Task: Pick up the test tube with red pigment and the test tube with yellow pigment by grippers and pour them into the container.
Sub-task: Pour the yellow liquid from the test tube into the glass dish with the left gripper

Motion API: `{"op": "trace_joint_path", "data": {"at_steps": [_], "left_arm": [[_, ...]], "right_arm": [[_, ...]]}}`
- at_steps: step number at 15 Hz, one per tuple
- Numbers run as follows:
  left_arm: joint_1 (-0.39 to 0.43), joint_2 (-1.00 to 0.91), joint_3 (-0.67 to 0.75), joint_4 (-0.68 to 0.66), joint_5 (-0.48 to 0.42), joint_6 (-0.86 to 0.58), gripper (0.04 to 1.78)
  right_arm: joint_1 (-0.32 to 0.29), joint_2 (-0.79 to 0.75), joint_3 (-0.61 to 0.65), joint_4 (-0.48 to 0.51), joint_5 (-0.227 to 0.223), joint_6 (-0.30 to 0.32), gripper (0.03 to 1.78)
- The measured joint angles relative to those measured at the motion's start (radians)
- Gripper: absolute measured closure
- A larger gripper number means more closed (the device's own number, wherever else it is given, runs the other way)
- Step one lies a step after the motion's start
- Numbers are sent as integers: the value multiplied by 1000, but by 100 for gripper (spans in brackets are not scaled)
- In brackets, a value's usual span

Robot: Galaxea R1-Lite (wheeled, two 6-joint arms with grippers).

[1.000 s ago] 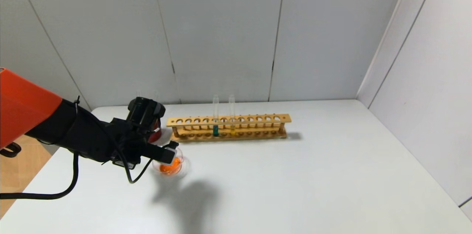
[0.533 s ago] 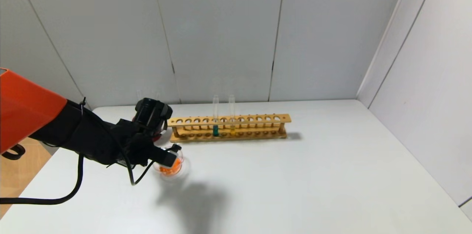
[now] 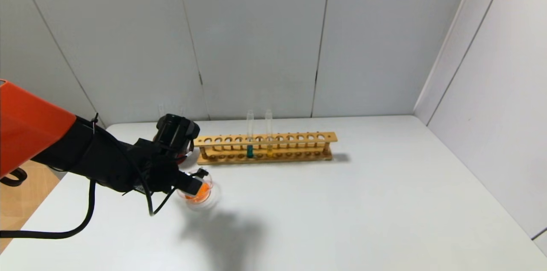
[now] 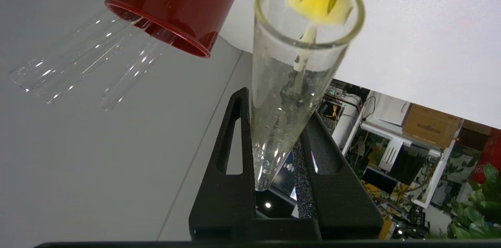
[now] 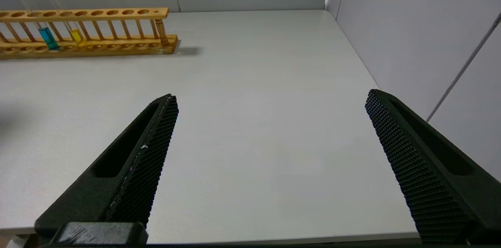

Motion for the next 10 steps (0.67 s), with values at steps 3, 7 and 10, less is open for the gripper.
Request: {"op": "trace_joint_path", "data": {"at_steps": [3,7,10], "left_arm": [[-7,-1,3,-3,0,-3,150],[-7,-19,16,-23,-22,-39,150],[-3,-102,73,-64,-131,-208,150]], "right_arm": [[0,0,0,0,0,0,6],[0,0,0,0,0,0,6],[0,0,0,0,0,0,6]]}}
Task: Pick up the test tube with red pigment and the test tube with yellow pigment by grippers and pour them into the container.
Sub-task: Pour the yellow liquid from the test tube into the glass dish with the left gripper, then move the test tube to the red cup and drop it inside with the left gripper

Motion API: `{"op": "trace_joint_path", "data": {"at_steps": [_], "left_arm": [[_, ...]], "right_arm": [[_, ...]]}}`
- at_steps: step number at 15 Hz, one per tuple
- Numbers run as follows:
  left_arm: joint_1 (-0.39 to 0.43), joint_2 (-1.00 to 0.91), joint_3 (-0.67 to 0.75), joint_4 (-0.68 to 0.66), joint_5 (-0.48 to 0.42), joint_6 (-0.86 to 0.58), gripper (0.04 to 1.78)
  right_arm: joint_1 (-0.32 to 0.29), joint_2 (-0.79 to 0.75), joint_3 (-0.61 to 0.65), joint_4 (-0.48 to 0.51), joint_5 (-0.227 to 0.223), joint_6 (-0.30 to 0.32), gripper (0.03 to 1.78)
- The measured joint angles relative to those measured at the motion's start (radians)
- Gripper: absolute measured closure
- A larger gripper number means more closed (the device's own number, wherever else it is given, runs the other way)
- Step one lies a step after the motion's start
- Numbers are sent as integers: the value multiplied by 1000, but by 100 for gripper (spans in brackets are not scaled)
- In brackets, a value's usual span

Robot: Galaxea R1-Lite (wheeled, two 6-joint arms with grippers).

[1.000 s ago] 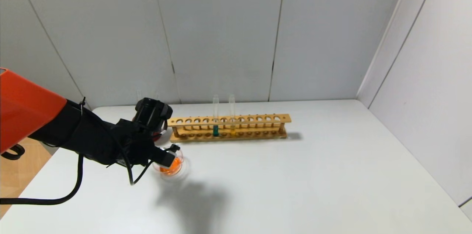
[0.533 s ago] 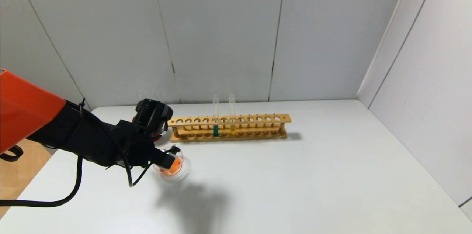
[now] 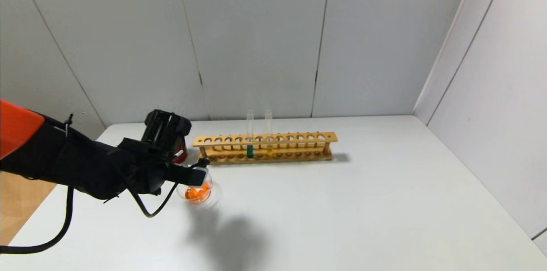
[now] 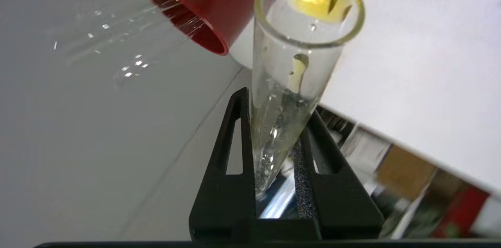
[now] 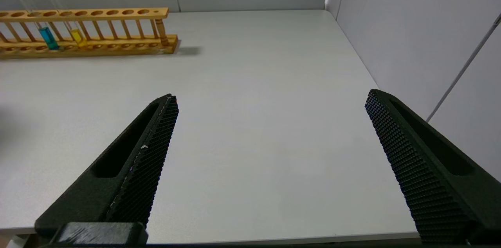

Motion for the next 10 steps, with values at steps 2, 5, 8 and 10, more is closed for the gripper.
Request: {"op": "trace_joint_path", "data": {"at_steps": [2,5,8,10], "left_arm": [[2,-91,45,-12,-92,-223,150],[5,-209,85,-21,-185,-611,150],[14,-249,64,-74,-247,-1021,150],[70,-214,-16,-161,-266,-1253,150]], "right_arm": [[0,0,0,0,0,0,6],[0,0,0,0,0,0,6],[0,0,0,0,0,0,6],[0,0,0,0,0,0,6]]}}
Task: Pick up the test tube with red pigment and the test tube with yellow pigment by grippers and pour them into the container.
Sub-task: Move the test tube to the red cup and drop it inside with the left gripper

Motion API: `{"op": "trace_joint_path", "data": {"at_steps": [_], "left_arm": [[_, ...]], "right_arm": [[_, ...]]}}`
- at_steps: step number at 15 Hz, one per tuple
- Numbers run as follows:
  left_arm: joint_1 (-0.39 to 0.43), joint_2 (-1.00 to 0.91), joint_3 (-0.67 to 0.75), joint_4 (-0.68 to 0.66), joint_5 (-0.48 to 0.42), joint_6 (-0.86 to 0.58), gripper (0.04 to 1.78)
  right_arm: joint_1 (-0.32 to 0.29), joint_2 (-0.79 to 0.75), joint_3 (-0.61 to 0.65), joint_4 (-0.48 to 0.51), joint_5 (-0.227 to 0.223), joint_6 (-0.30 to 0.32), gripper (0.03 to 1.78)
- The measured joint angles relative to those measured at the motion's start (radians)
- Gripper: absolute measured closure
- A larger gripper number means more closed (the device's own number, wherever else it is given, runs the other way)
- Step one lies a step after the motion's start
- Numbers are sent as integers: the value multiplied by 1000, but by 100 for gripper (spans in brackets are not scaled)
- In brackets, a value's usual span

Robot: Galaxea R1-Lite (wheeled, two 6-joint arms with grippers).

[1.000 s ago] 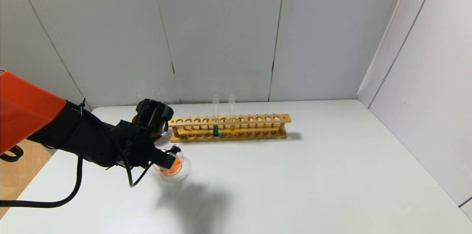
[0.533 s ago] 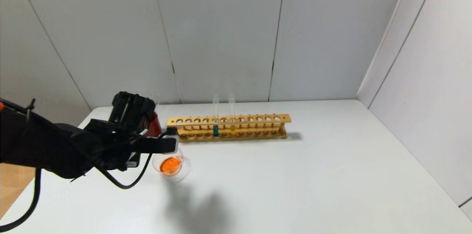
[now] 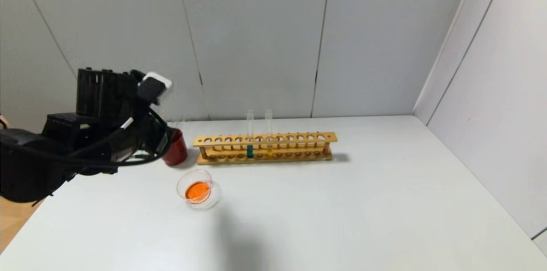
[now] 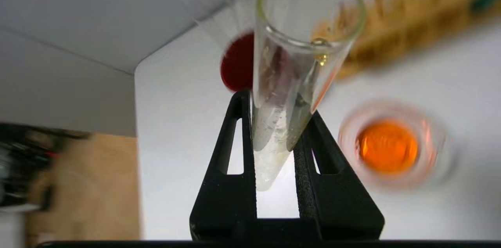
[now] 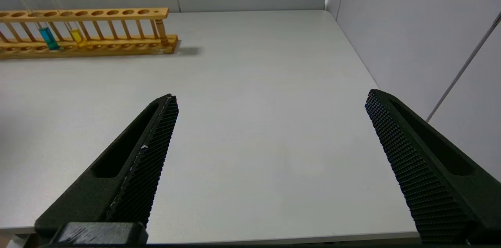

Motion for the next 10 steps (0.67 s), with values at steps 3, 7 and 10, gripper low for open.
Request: {"op": "trace_joint_path", "data": {"at_steps": [3,7,10], "left_arm": [[106,101,-137,-102,-49,-120,150],[184,233,-263,-159,-176,-154,150],[199,317,-321,-153,-222,-217,150]], "right_arm": [[0,0,0,0,0,0,6],[0,0,0,0,0,0,6],[0,0,0,0,0,0,6]]}}
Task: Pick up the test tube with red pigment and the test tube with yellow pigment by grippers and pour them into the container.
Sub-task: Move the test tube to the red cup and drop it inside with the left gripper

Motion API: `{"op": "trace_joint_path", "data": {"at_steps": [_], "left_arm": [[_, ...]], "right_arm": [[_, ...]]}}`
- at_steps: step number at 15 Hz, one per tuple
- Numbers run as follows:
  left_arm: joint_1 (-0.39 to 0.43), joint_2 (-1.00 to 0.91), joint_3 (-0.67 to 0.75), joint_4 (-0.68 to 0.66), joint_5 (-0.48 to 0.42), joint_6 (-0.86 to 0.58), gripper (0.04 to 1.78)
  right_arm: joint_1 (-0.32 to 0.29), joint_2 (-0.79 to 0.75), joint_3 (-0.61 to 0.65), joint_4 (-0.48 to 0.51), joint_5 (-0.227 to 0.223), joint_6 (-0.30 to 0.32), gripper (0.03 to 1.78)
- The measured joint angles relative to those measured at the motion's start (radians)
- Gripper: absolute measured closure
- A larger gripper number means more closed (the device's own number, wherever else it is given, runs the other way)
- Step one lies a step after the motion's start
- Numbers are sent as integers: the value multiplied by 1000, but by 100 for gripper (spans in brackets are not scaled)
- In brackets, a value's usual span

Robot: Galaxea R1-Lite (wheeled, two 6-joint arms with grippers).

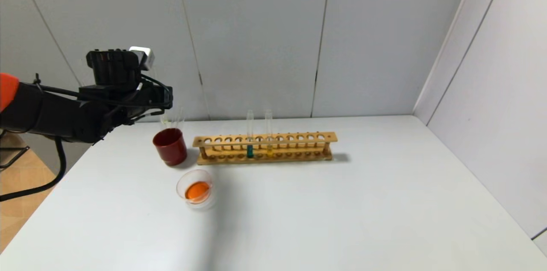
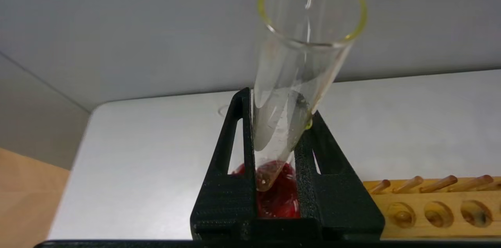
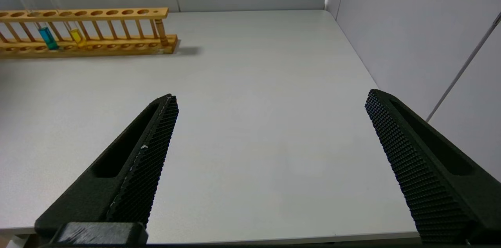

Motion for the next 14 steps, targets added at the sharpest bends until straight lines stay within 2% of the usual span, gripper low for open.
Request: {"op": "trace_joint_path", "data": {"at_steps": [11,14], "left_arm": [[18,130,1,-7,-14,-30,149],[17,133,18,-8,-13,-29,139]], "right_arm": [[0,0,0,0,0,0,6],[0,0,0,0,0,0,6]]}}
